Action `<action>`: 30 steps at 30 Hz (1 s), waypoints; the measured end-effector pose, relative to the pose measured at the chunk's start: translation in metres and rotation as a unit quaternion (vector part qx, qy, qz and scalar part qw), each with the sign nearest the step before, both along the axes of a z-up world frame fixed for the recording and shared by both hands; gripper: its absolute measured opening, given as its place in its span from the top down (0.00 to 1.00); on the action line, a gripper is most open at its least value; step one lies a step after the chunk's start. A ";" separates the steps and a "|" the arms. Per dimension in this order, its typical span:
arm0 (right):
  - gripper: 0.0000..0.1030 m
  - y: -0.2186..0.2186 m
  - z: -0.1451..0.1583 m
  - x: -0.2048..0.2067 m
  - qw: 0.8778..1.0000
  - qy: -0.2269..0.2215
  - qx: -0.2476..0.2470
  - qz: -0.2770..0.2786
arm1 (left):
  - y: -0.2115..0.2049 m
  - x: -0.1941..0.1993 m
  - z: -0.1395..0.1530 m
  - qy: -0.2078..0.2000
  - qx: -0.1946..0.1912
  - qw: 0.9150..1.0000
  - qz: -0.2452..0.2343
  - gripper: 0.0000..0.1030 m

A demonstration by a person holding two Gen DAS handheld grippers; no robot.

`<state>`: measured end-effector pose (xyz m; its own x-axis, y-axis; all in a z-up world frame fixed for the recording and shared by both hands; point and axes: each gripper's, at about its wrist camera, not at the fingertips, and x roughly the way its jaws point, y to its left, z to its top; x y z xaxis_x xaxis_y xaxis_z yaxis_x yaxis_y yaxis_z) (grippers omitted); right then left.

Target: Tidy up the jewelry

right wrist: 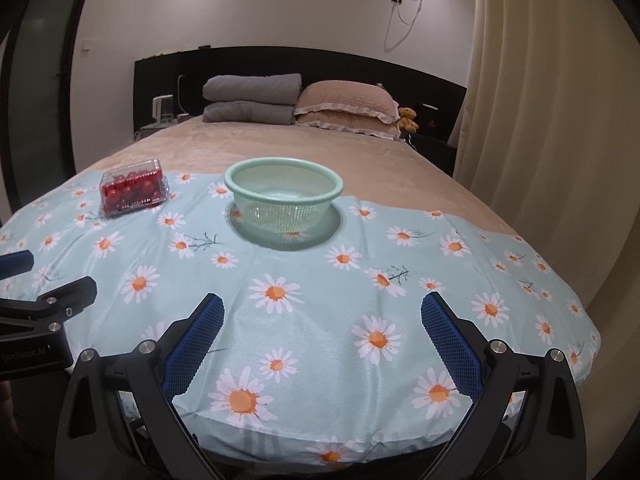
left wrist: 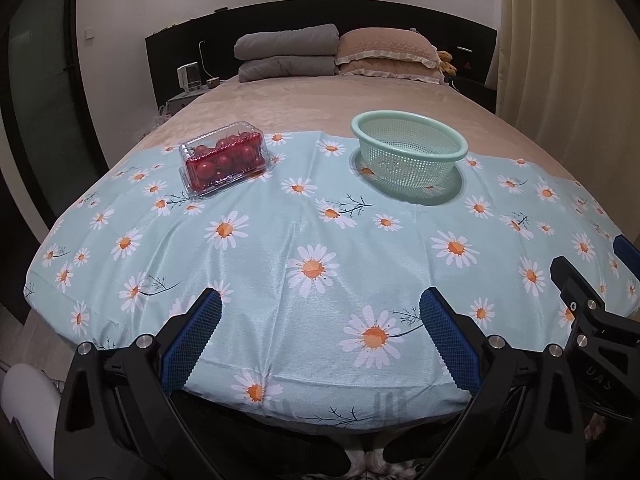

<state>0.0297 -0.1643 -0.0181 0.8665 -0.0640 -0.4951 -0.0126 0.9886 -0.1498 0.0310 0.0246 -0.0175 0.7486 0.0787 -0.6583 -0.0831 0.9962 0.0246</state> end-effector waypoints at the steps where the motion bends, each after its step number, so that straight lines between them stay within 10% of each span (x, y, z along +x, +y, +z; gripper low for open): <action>1: 0.08 0.000 0.000 0.000 1.000 -0.001 -0.001 -0.001 | 0.000 0.000 0.000 0.000 0.001 1.000 0.001 0.06; 30: 0.08 -0.004 -0.003 0.001 1.000 0.012 -0.003 -0.001 | 0.000 0.004 -0.006 0.015 0.004 1.000 0.010 0.06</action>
